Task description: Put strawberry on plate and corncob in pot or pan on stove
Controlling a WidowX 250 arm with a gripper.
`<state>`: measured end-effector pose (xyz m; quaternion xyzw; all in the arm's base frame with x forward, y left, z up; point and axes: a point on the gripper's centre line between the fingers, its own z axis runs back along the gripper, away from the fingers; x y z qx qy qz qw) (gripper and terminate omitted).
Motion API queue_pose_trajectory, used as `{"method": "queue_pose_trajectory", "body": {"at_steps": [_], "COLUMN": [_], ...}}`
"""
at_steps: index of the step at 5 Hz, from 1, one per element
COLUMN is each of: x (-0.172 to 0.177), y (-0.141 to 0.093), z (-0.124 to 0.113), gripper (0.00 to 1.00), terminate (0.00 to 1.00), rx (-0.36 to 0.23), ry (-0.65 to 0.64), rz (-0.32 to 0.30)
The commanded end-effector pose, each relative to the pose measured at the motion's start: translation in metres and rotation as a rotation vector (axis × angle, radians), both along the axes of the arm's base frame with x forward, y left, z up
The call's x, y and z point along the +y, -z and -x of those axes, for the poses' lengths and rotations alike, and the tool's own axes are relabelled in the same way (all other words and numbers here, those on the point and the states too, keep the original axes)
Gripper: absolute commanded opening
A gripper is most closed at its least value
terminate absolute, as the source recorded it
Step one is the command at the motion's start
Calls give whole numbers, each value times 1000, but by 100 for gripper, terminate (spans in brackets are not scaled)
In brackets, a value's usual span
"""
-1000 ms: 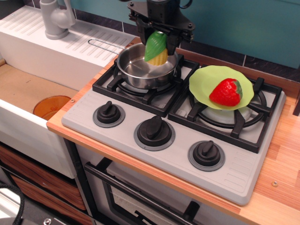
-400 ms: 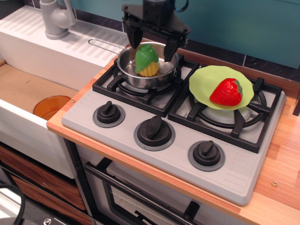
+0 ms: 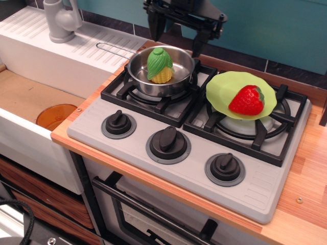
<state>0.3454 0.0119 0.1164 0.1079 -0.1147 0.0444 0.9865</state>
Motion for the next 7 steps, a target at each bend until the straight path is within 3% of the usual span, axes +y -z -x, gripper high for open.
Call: {"method": "queue_pose_trajectory", "body": {"at_steps": [1, 5, 7], "x": [-37, -78, -76], "y": [-26, -13, -11], "z": [4, 12, 7], "gripper": [100, 100, 100], "terminate": [0, 0, 0], "rx": [-88, -119, -120], "ry": [-30, -63, -47], "rz": [13, 73, 84]}}
